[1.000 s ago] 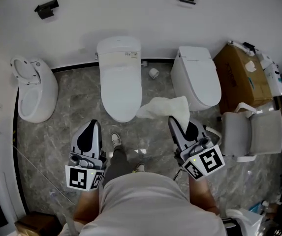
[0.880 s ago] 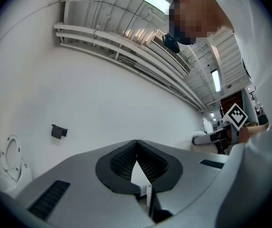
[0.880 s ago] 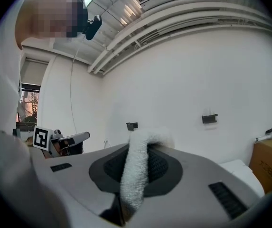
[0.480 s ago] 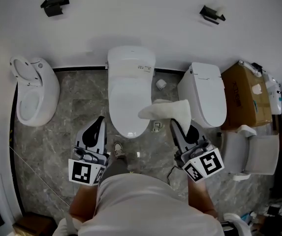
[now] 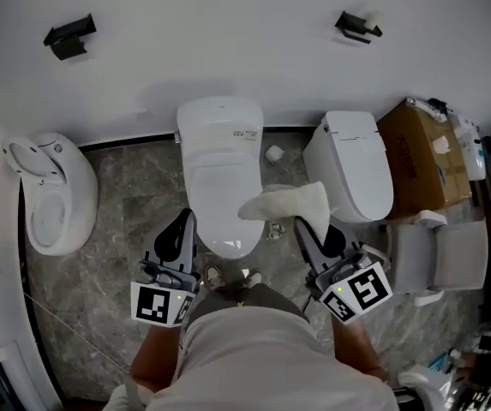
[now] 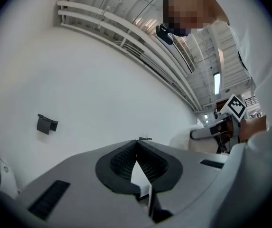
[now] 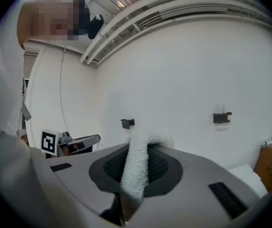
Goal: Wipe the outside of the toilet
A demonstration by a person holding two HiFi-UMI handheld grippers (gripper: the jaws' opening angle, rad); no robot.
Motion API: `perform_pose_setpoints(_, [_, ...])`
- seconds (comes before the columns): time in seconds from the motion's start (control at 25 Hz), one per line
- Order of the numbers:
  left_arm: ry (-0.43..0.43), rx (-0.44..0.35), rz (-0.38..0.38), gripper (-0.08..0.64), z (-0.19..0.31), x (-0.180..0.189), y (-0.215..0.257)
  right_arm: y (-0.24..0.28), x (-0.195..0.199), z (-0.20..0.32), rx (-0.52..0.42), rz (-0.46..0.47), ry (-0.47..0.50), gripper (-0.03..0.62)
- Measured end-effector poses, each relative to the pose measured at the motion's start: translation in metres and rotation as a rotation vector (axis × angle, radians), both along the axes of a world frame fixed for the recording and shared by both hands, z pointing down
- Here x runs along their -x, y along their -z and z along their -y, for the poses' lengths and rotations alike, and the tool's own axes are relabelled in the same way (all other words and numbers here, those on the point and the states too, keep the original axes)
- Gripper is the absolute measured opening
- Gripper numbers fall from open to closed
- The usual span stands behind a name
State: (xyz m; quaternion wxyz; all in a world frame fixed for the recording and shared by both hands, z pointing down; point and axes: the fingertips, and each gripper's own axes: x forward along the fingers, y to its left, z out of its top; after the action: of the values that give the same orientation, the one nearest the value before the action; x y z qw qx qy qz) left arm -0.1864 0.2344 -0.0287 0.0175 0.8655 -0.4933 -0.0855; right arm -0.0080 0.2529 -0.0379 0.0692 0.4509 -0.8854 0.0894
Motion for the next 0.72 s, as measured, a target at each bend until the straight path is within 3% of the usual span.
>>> perform_pose_setpoints(0.16, [-0.015,-0.009,0.009,0.017,0.018,-0.016,0.006,0.003,-0.010,0.022,-0.009,0.018,0.003,0.071])
perform_pose_setpoints(0.72, [0.097,0.006,0.042,0.017,0.067,-0.043,0.000,-0.018,-0.043,0.106,-0.003,0.066,0.095,0.071])
